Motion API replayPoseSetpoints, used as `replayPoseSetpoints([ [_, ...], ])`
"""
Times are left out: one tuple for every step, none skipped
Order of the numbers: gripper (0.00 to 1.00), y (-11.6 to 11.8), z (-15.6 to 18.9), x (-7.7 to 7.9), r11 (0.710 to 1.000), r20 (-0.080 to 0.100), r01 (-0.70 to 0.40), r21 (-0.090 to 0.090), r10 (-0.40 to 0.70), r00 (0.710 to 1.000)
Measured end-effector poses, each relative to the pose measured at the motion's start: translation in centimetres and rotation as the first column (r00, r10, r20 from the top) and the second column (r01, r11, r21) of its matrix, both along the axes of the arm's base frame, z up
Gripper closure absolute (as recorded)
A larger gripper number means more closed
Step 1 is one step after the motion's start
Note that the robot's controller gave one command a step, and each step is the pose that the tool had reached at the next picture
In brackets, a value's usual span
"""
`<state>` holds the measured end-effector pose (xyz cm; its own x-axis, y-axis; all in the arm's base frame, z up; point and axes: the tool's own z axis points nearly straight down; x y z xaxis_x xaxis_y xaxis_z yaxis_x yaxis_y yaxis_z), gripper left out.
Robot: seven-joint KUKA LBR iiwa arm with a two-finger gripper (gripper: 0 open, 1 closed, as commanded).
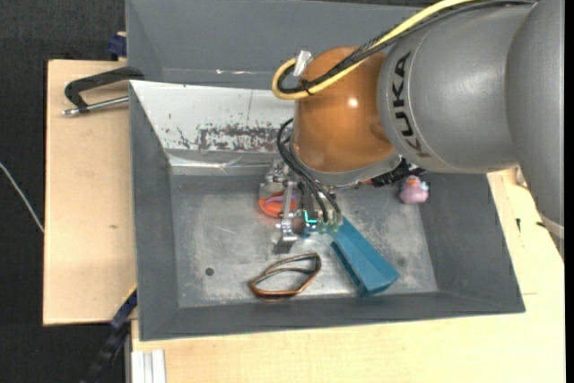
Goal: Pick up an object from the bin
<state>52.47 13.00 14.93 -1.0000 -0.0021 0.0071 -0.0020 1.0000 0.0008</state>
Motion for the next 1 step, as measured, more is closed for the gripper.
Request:
replayPoseSetpoints([
  [0.0,-0.07,0.4,0.18,1.0,0.007,0.002,0.001,-0.002,1.0],
])
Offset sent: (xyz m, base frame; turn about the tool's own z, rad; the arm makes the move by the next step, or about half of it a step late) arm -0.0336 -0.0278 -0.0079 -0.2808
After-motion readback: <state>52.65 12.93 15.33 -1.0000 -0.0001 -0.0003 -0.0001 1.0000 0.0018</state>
